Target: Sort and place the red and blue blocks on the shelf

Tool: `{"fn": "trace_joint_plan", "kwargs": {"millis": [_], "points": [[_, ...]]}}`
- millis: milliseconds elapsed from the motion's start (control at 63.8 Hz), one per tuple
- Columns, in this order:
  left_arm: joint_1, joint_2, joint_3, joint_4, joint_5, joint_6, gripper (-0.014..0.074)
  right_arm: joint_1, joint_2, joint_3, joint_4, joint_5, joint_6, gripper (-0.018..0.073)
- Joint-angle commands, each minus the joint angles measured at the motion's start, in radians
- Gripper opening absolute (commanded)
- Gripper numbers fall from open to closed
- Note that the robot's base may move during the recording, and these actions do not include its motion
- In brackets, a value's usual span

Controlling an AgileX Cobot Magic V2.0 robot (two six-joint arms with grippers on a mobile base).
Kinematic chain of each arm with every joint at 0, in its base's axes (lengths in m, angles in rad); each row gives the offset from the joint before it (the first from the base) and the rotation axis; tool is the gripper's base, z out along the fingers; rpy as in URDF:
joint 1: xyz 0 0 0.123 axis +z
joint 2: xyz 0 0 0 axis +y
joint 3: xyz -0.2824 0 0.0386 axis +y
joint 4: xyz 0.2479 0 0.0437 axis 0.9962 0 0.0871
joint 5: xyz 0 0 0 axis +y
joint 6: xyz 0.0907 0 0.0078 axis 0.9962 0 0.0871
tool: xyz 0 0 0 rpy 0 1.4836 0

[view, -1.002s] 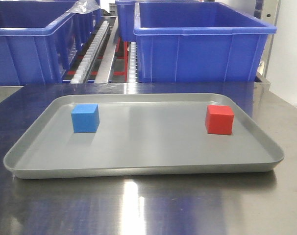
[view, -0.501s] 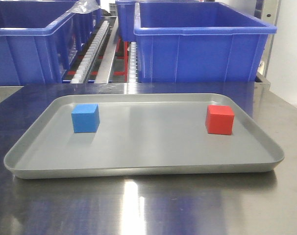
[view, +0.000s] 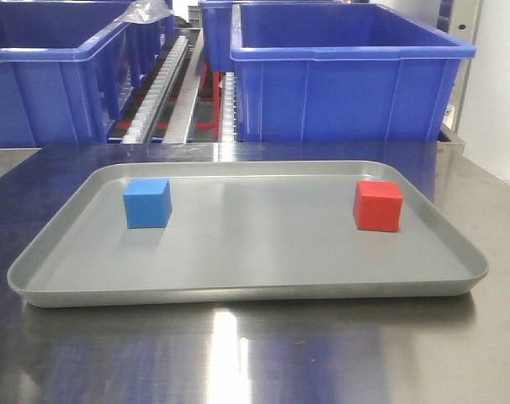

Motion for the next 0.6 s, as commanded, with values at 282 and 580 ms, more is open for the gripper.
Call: {"fn": "trace_joint_plan", "kwargs": {"millis": [282, 580], "points": [[0.001, -0.016, 0.030, -0.003, -0.078, -0.009, 0.0123, -0.008, 0.028, 0.000, 0.102, -0.143, 0.000, 0.0053], [0.001, -0.016, 0.030, -0.003, -0.078, -0.009, 0.0123, 0.007, 0.160, -0.019, 0.110, -0.145, 0.000, 0.0053]]}}
